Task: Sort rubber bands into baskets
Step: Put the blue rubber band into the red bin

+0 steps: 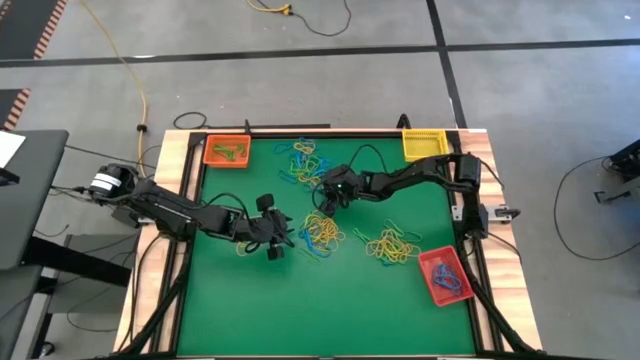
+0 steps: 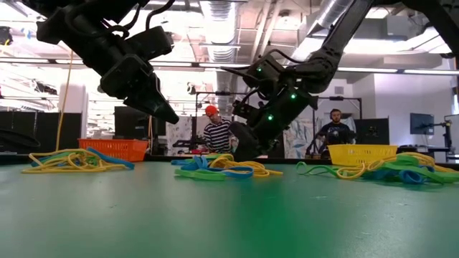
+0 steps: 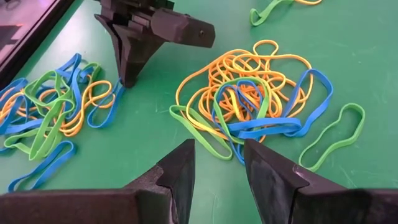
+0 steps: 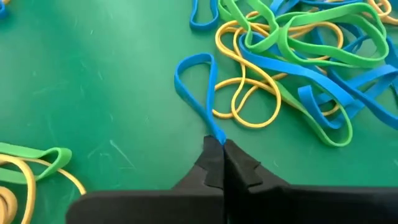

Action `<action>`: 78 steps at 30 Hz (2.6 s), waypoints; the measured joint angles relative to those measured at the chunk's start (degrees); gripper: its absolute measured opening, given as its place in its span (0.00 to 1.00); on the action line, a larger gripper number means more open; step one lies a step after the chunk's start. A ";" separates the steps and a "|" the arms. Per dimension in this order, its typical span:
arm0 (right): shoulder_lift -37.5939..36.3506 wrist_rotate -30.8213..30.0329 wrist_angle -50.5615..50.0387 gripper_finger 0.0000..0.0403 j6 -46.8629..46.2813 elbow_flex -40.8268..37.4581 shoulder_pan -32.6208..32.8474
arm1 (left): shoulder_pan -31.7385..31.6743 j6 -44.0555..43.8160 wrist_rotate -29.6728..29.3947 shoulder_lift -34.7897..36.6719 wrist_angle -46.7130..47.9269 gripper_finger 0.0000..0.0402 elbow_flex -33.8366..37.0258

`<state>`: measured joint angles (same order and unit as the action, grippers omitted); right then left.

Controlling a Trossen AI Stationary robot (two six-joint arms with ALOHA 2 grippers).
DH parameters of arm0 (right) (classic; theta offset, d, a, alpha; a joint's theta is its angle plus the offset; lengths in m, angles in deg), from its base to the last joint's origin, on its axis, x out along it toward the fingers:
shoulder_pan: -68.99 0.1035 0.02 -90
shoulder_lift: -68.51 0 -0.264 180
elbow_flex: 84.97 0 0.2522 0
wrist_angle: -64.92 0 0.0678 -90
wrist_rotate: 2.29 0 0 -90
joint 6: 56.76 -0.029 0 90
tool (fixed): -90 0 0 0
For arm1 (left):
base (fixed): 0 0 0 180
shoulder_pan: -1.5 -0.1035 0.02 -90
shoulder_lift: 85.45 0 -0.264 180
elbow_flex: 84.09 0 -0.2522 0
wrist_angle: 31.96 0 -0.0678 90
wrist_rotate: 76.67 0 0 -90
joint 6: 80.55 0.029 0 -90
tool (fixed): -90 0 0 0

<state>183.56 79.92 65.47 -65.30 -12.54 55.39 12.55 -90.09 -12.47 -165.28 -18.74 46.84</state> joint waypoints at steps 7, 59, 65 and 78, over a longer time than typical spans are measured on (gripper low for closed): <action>-0.73 0.02 -1.42 0.03 0.77 -0.04 0.67 | 0.00 0.03 -0.02 0.00 0.31 0.32 0.00; -48.02 -9.17 -98.47 0.03 -86.54 -0.28 78.14 | -0.03 0.58 -0.50 0.01 1.05 0.32 0.00; -47.27 -6.75 -95.82 0.03 -95.48 -2.23 83.92 | -0.04 0.76 -0.57 0.00 1.03 0.32 0.00; -42.05 -5.28 -89.95 0.05 -96.61 -2.45 85.98 | -0.04 0.28 -0.57 0.02 -0.14 0.32 0.00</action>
<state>141.51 74.64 -24.48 -161.90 -14.98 141.36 12.50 -89.81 -13.04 -165.26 -18.88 46.84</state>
